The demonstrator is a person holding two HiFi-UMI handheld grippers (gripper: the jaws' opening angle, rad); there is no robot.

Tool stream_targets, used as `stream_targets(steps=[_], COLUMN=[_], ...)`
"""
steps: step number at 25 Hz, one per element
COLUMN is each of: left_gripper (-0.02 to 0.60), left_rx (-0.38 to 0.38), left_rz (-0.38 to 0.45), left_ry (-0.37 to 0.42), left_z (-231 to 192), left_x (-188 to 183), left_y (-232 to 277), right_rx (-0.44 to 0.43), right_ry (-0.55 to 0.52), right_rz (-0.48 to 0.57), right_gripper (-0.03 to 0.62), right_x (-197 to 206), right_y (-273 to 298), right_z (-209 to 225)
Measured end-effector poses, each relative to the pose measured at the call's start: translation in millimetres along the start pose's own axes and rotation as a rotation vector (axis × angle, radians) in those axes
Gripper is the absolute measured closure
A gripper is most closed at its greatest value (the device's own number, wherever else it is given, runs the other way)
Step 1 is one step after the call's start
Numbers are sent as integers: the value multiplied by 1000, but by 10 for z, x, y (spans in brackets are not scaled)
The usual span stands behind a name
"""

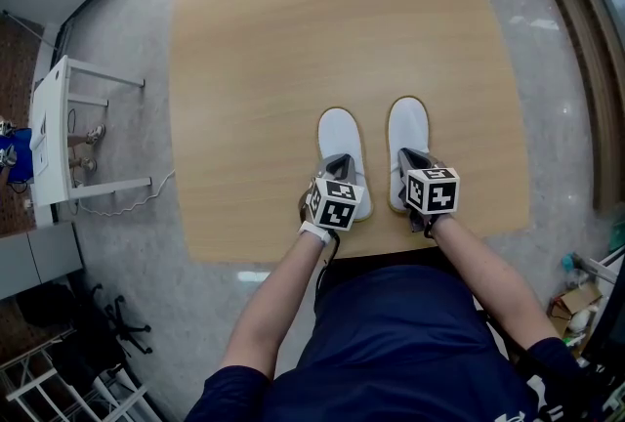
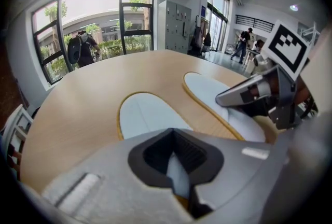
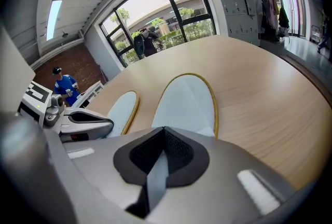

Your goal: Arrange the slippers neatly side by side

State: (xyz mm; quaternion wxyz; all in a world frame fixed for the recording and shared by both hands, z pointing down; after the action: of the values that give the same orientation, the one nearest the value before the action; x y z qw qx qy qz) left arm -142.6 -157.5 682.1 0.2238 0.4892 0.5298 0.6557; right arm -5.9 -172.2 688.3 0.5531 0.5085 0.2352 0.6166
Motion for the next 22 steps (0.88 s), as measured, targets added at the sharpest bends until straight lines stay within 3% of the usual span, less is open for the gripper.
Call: stream_targets(steps=[22], left_gripper=[578], left_rx=[26], left_rz=[27], left_ry=[48], left_z=[318], left_x=[-8], left_y=[5], right_rx=[-44], right_ry=[-45], right_rz=[-32], right_gripper=[586], right_x=[163], right_y=[25], right_z=[-244])
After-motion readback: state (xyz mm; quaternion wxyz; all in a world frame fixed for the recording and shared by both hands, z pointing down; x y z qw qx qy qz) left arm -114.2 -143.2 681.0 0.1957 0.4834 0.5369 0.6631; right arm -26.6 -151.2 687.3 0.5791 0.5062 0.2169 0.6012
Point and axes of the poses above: the fingertips, and each gripper's own axes: y forward along the fingers, z to its right, x out of its underside, the point moved 2 cm from there along -y, backward along the fingers, and after that the axes turned 14 degrees about -z, right-handed, at the moved point
